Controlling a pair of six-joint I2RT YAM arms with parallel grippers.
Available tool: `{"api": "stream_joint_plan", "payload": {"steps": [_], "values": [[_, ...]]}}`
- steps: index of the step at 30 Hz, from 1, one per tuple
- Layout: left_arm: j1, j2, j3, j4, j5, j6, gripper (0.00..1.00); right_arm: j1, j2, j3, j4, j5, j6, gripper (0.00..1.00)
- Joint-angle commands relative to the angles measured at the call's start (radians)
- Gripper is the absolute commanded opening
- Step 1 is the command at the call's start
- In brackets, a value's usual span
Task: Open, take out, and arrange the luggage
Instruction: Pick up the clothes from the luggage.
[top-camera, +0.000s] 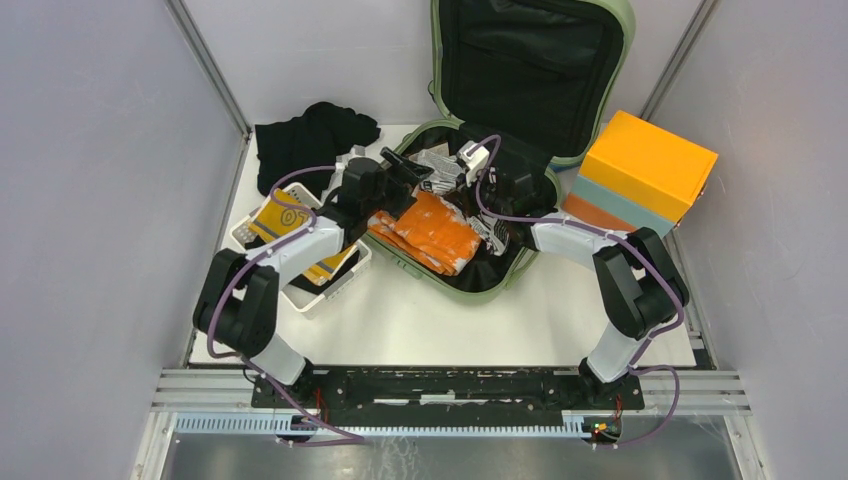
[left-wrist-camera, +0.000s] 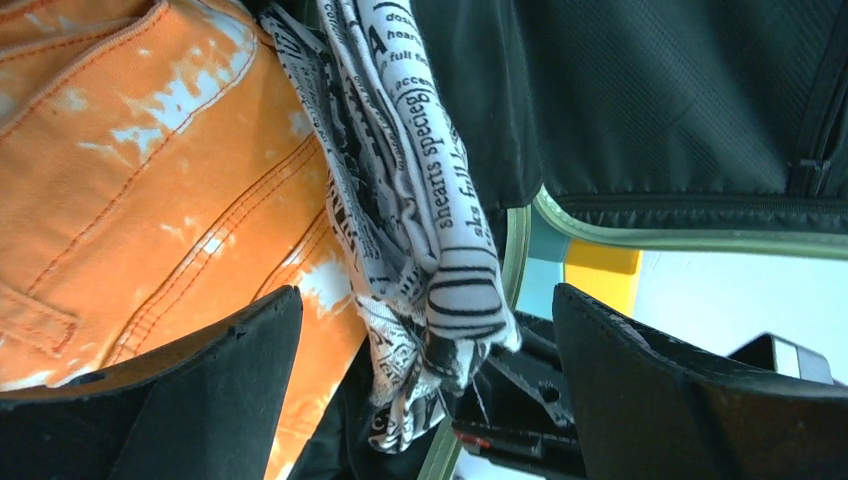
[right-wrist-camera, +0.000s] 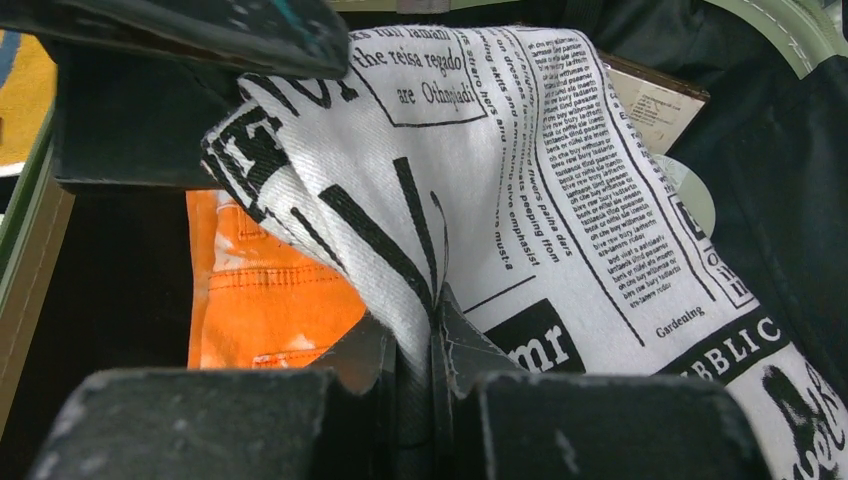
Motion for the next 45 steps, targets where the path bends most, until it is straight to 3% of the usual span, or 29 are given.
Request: {"api": "stream_joint_plan", "payload": {"steps": [1, 8, 10, 16, 19, 26, 28, 35, 45], "values": [[-0.013, 0.057, 0.059, 0.018, -0.055, -0.132, 0.99, 0.005, -0.045, 0.001, 0.112, -0.056, 0.046, 0.02], [-0.025, 0.168, 0.094, 0.072, -0.025, -0.176, 0.89, 0.005, -0.051, -0.010, 0.110, -0.070, 0.040, 0.02], [-0.027, 0.185, 0.107, 0.091, -0.015, -0.175, 0.76, 0.005, -0.055, -0.017, 0.110, -0.071, 0.035, 0.02], [-0.027, 0.193, 0.139, 0.111, 0.013, -0.132, 0.26, 0.005, -0.081, -0.048, 0.111, -0.080, 0.023, 0.03], [-0.027, 0.180, 0.150, 0.112, 0.030, -0.087, 0.04, 0.005, -0.097, -0.057, 0.102, -0.099, 0.015, 0.10], [-0.027, 0.071, 0.150, 0.039, 0.029, 0.206, 0.02, -0.003, -0.256, -0.136, 0.071, -0.107, -0.010, 0.72], [-0.027, 0.028, 0.143, 0.010, 0.036, 0.287, 0.02, -0.003, -0.315, -0.164, 0.061, -0.114, -0.027, 0.81], [-0.027, -0.113, 0.163, -0.137, 0.108, 0.534, 0.02, -0.032, -0.464, -0.255, 0.066, -0.096, -0.033, 0.90], [0.000, -0.197, 0.327, -0.670, 0.086, 0.797, 0.02, -0.064, -0.496, -0.313, 0.094, -0.089, -0.012, 0.92]]}}
